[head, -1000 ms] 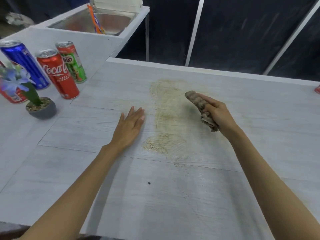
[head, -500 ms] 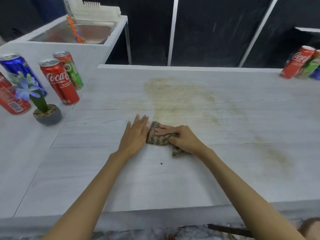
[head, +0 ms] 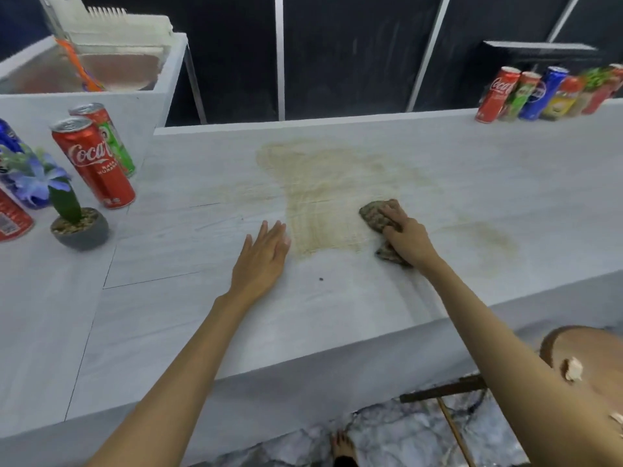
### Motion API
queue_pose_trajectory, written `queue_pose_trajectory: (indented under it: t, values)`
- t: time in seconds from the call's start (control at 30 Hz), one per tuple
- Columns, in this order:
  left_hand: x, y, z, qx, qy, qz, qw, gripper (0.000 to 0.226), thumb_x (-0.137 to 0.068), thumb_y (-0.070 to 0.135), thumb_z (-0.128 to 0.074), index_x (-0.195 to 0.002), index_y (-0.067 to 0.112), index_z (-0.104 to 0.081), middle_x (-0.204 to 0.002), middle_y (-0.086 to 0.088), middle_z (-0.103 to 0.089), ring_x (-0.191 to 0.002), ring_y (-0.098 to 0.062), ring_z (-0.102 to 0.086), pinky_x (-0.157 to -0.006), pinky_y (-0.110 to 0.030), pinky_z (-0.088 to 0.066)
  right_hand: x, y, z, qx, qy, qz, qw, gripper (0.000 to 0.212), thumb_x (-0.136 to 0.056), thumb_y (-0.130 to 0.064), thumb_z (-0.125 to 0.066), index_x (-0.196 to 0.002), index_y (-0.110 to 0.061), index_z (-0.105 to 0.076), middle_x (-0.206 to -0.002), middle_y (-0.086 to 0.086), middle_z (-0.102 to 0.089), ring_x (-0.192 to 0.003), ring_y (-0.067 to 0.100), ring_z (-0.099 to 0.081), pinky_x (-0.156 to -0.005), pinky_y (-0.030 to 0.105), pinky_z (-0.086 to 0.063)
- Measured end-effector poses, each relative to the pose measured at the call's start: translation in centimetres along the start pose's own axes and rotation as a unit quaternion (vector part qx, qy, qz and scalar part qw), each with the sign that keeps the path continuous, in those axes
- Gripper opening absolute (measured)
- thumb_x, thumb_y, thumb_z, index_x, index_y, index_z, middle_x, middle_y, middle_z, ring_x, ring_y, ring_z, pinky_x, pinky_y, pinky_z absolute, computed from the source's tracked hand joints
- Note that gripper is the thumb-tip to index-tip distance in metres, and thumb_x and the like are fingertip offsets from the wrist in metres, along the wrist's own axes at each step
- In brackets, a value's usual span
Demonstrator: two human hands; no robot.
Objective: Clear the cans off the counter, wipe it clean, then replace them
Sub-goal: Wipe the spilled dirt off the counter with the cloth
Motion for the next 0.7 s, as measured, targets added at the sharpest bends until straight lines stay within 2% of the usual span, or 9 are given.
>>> queue_pose_trajectory:
  t: [0.1, 0.27, 0.33, 0.4, 0.47, 0.53, 0.6, 0.7]
  values:
    - [-0.1, -0.2, -0.4, -0.044, 0.003, -0.013, 0.999, 0.052, -0.098, 0.042, -0.014, -0.147, 0.022, -0.015, -0.156, 0.010, -0.011, -0.143, -0.002, 0.004, -0.114, -0.025, 0.009, 2.8, -2.4, -2.8, 0.025, -0.011, 0.036, 0.999, 0.050, -0.091, -0.013, -0.045, -0.140, -0.023, -0.039, -0.156, 0.006, -0.018, -0.133, 0.030, -0.038, -0.103, 0.036, -0.037]
    - [0.0, -0.1, -0.3, -0.034, 0.013, -0.016, 0.999, 0.052, -0.099, 0.041, -0.015, -0.147, 0.022, -0.015, -0.156, 0.010, -0.011, -0.143, -0.003, 0.003, -0.115, -0.026, 0.007, 8.8, -6.2, -6.6, -0.036, -0.047, 0.100, 0.993, 0.051, -0.086, -0.006, -0.047, -0.133, -0.026, -0.050, -0.152, 0.000, -0.029, -0.133, 0.021, -0.041, -0.107, 0.033, -0.036]
    - [0.1, 0.0, -0.2, -0.028, 0.016, -0.018, 0.999, 0.051, -0.099, 0.040, -0.015, -0.147, 0.021, -0.016, -0.156, 0.009, -0.012, -0.143, -0.003, 0.003, -0.115, -0.027, 0.007, 10.3, -7.3, -7.9, -0.053, -0.055, 0.113, 0.991, 0.051, -0.084, -0.004, -0.048, -0.130, -0.026, -0.053, -0.151, 0.001, -0.031, -0.131, 0.019, -0.044, -0.106, 0.025, -0.035]
    - [0.3, 0.0, 0.1, -0.018, 0.024, -0.018, 0.999, 0.050, -0.100, 0.038, -0.015, -0.147, 0.021, -0.017, -0.156, 0.008, -0.013, -0.143, -0.004, 0.002, -0.115, -0.027, 0.007, 10.9, -7.8, -8.5, -0.098, -0.080, 0.101, 0.987, 0.050, -0.083, -0.002, -0.047, -0.126, -0.025, -0.057, -0.147, -0.002, -0.038, -0.129, 0.013, -0.045, -0.096, 0.008, -0.036]
    - [0.5, -0.1, 0.4, -0.001, 0.033, -0.015, 0.999, 0.050, -0.100, 0.038, -0.016, -0.146, 0.021, -0.019, -0.156, 0.008, -0.014, -0.143, -0.004, 0.001, -0.115, -0.026, 0.007, 10.5, -7.5, -8.1, -0.211, -0.104, 0.051, 0.970, 0.047, -0.084, 0.000, -0.044, -0.122, -0.022, -0.061, -0.129, -0.005, -0.057, -0.117, 0.006, -0.055, -0.082, 0.000, -0.040]
    - [0.5, -0.1, 0.6, 0.023, 0.034, -0.010, 0.999, 0.049, -0.100, 0.038, -0.016, -0.146, 0.021, -0.021, -0.155, 0.008, -0.015, -0.143, -0.004, 0.000, -0.114, -0.026, 0.007, 9.5, -6.8, -6.7, -0.359, -0.113, -0.007, 0.926, 0.044, -0.086, 0.002, -0.041, -0.121, -0.013, -0.062, -0.105, -0.006, -0.070, -0.094, 0.002, -0.066, -0.071, 0.005, -0.048]
    - [0.3, -0.1, 0.7, 0.040, 0.028, -0.002, 0.999, 0.050, -0.099, 0.039, -0.015, -0.146, 0.021, -0.020, -0.156, 0.008, -0.015, -0.143, -0.004, 0.001, -0.114, -0.027, 0.008, 7.7, -5.7, -5.1, -0.460, -0.103, -0.045, 0.881, 0.040, -0.087, 0.001, -0.040, -0.122, -0.005, -0.059, -0.114, 0.007, -0.068, -0.100, 0.012, -0.066, -0.082, 0.015, -0.052]
    - [-0.3, -0.2, 0.5, 0.045, 0.021, 0.013, 0.999, 0.051, -0.100, 0.039, -0.014, -0.146, 0.020, -0.018, -0.156, 0.007, -0.013, -0.143, -0.005, 0.003, -0.115, -0.030, 0.010, 4.4, -4.0, -1.8, -0.509, -0.050, -0.048, 0.858, 0.039, -0.087, 0.000, -0.042, -0.122, 0.003, -0.056, -0.123, 0.016, -0.062, -0.112, 0.023, -0.061, -0.101, 0.031, -0.046]
Point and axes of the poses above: each hand's wrist, its own x-axis away from the middle knuckle, its own z-axis out of the back of the hand, y = z × x, the point moved 6 cm from there along -x, towards the middle knuckle
